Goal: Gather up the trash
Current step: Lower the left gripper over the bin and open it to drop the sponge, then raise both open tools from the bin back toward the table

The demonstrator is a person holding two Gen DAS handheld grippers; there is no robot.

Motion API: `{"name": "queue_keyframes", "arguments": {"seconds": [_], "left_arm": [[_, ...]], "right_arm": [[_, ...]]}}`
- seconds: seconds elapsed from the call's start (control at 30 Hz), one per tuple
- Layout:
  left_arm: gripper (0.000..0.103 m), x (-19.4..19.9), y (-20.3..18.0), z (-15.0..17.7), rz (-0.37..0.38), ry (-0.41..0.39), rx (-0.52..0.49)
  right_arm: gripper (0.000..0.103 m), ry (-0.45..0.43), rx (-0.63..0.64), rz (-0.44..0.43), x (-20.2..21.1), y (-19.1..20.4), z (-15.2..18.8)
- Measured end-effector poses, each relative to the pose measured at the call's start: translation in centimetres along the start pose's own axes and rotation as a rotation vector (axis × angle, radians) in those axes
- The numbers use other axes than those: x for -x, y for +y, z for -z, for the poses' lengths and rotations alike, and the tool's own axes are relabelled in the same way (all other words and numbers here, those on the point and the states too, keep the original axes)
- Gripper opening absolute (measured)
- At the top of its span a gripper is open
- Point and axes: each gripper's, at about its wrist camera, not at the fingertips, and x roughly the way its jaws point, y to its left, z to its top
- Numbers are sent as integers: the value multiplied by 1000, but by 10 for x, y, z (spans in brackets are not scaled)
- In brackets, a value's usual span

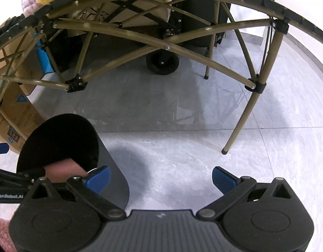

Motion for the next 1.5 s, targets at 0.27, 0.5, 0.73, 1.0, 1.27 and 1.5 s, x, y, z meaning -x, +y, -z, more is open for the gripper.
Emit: {"name": "queue_keyframes", "arguments": {"seconds": [0.27,0.5,0.73,1.0,1.27,1.5], "left_arm": [[103,0,5,0,-4,5,17],[103,3,5,1,-6,-7,17],[103,14,9,0,-11,-39,28],[103,35,19,-1,-34,-108,71],[103,85,41,-5,-59,-276,140],[103,130,55,-25,-67,-426,185]], "right_arm": [[103,-2,9,-2,0,3,-1],[103,-1,17,-6,0,3,-2],[103,-8,25,-13,2,6,-3],[103,-61,33,-41,15,13,-6],[103,-260,22,-134,58,22,-16],[103,-462,27,-186,99,29,-34]]}}
